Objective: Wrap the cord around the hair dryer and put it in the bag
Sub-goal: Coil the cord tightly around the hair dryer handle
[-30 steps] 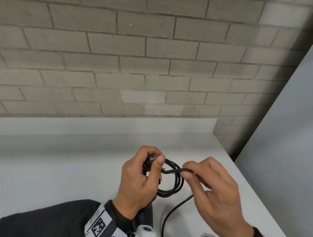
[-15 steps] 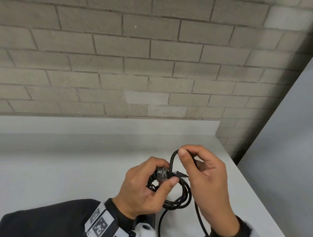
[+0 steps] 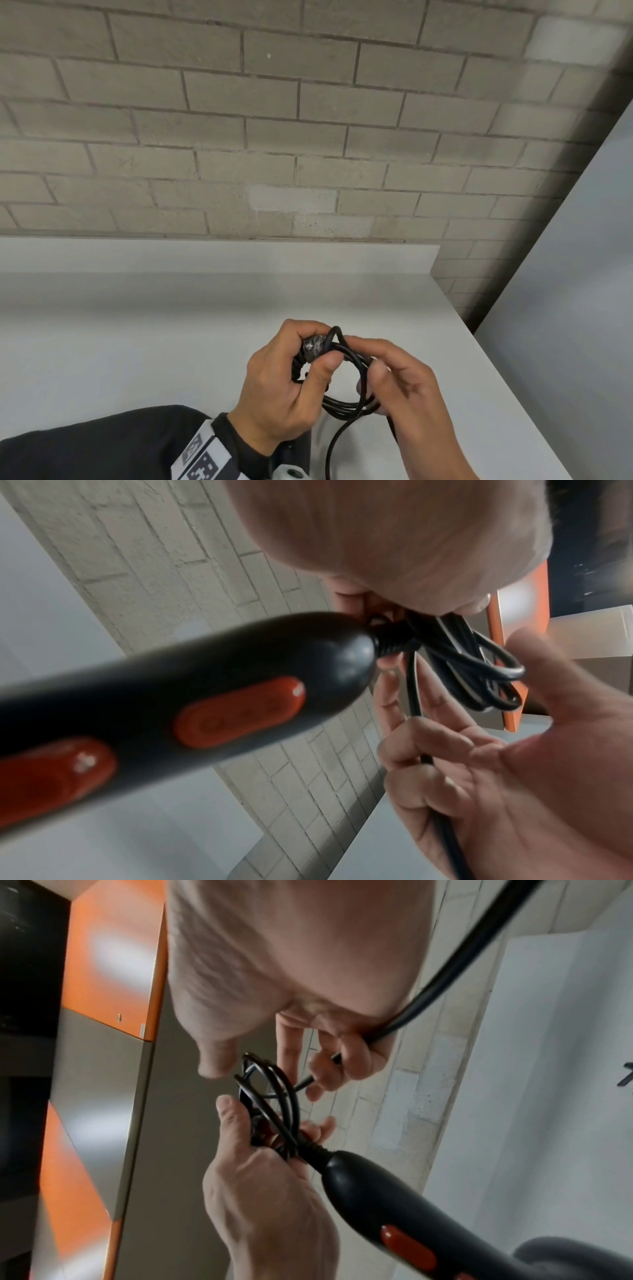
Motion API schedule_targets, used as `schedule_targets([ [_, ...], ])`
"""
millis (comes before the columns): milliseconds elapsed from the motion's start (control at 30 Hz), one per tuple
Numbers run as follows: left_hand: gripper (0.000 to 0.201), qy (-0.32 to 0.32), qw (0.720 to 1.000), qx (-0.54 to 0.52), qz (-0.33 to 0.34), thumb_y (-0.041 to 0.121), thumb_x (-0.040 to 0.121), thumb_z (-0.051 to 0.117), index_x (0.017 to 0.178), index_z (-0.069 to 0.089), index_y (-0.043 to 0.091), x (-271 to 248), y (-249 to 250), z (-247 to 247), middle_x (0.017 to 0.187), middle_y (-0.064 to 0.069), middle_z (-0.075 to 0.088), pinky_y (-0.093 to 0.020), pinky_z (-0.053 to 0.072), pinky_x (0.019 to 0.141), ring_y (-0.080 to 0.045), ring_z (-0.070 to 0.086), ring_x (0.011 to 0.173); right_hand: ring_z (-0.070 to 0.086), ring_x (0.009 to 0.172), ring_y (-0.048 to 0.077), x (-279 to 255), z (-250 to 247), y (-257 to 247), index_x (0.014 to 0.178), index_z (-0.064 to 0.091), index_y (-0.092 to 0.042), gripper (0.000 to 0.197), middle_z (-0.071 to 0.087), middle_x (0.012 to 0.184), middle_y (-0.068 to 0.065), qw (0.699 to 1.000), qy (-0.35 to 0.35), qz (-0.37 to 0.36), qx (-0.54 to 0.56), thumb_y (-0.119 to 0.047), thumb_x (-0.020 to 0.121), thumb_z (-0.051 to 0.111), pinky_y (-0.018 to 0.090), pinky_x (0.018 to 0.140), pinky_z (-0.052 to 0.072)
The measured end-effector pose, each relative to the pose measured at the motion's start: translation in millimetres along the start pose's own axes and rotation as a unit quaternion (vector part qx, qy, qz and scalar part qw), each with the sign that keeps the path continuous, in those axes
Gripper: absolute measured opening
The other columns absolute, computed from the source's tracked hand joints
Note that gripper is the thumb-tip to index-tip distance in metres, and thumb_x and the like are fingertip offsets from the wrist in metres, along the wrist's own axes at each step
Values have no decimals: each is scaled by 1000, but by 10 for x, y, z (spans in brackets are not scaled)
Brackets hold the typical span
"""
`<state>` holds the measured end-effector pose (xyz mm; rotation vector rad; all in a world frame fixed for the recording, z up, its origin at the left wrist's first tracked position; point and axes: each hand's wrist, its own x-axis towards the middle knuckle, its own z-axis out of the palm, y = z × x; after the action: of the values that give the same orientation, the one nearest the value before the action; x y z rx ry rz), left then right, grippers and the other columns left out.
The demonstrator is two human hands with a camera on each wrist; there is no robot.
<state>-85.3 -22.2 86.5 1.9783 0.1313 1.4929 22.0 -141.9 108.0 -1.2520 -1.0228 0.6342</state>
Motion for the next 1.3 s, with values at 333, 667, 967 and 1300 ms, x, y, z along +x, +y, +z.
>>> schedule_targets([
  [333, 35, 23, 999, 8, -35, 45, 100, 49, 117, 61, 17, -2, 18, 24, 95, 11, 70, -12, 52, 72, -2, 70, 82, 61, 75, 14, 12, -50, 48, 86, 74, -27, 12, 69, 78, -2, 997, -30, 17, -67, -21, 76, 74, 46, 72, 51],
  [667, 15, -29, 996, 10, -87, 31, 93, 54, 105, 62, 28, 17, 37, 31, 96, 5, 62, -8, 41, 88, -9, 56, 112, 64, 99, 9, 54, -150, 47, 95, 70, -40, 16, 68, 95, -10, 986, -47, 27, -161, -32, 80, 71, 24, 90, 46],
  [967, 10, 16, 991, 33, -128, 40, 92, 55, 102, 57, 38, 26, 48, 114, 95, 4, 59, -9, 43, 73, -10, 62, 81, 54, 70, 14, -39, 172, 364, 101, 66, -22, 16, 51, 87, 0, 853, 198, -288, -387, -22, 85, 68, 22, 58, 47],
  [1300, 17, 30, 994, 48, -91, 34, 89, 57, 105, 57, 29, 22, 59, 144, 99, 6, 58, -4, 43, 78, -1, 60, 96, 54, 76, 8, -65, 232, 210, 93, 71, -25, 22, 47, 81, -8, 934, 100, -41, -341, -33, 96, 51, 11, 60, 42],
])
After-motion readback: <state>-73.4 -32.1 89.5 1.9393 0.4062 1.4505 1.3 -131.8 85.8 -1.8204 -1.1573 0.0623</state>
